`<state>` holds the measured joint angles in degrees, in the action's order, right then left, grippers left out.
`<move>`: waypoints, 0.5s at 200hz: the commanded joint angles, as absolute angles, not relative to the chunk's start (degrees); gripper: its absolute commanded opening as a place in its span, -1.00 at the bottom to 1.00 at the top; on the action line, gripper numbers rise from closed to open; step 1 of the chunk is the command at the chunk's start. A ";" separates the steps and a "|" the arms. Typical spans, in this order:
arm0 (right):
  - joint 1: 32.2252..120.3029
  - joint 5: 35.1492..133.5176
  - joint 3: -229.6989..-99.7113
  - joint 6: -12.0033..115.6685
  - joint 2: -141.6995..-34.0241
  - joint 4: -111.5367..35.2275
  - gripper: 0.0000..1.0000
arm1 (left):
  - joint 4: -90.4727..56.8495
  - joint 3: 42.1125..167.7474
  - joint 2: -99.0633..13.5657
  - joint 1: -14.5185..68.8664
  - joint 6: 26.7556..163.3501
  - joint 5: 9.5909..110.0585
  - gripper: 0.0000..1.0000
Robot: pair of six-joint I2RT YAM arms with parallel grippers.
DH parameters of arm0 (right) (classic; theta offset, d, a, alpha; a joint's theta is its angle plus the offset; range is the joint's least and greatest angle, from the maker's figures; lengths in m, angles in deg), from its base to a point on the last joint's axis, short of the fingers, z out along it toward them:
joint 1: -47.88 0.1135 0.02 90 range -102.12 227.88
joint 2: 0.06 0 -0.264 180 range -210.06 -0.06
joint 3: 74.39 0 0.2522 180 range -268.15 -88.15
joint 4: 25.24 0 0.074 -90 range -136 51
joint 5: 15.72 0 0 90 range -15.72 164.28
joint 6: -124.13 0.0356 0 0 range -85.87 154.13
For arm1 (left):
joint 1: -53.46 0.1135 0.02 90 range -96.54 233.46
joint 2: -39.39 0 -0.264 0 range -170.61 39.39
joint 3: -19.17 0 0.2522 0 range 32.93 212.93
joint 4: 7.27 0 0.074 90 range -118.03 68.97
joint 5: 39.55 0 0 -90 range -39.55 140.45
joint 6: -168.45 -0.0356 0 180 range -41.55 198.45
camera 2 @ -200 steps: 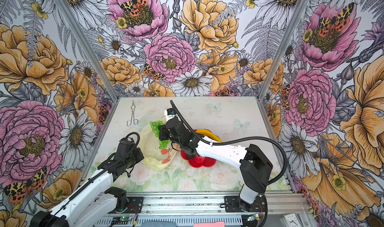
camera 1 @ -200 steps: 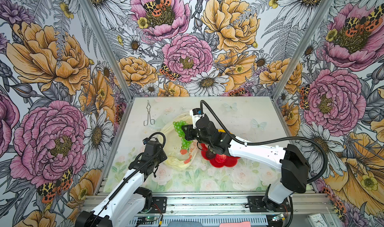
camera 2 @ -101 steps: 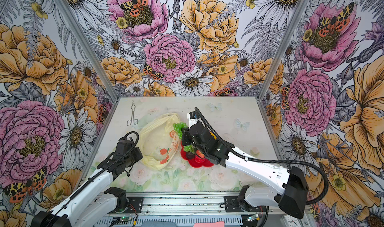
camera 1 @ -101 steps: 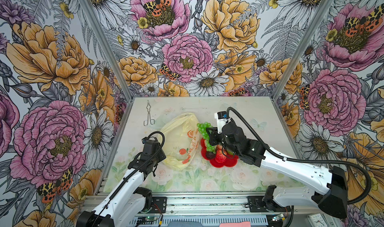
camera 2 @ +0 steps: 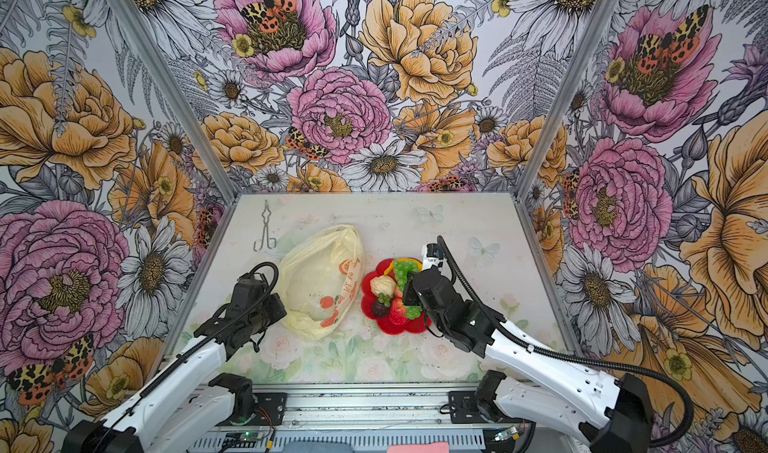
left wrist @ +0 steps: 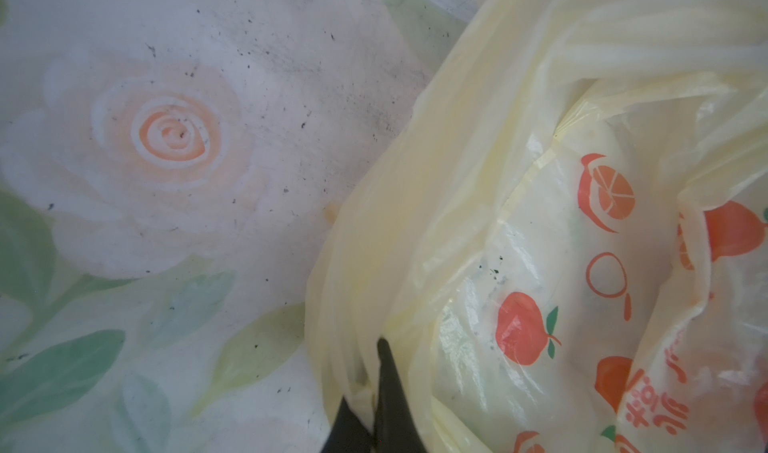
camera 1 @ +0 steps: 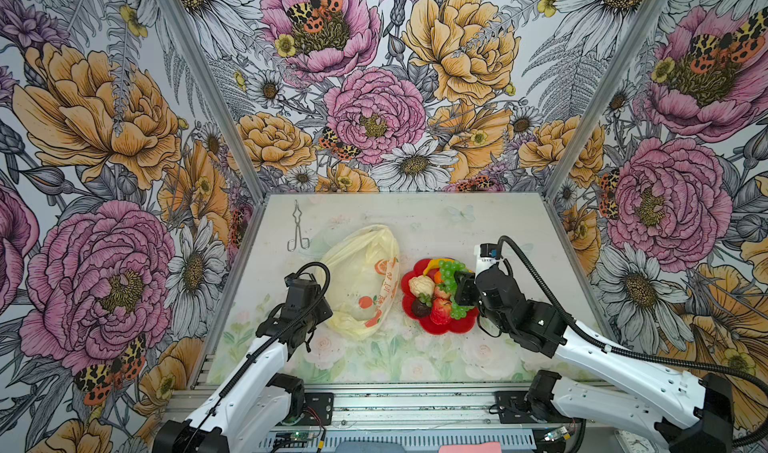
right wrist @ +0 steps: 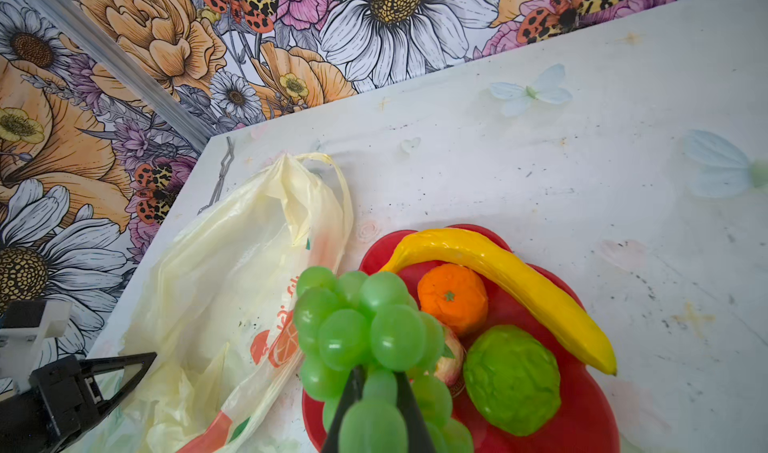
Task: Take the fake fruits out of the plastic bag
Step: 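Lower the green grapes onto the red plate with the right gripper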
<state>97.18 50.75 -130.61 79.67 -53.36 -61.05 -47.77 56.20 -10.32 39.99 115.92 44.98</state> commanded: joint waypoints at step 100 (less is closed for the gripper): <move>105.07 40.41 -121.54 109.94 -50.63 -52.89 -0.84 | -45.62 56.25 -9.92 40.20 114.57 46.84 -1.00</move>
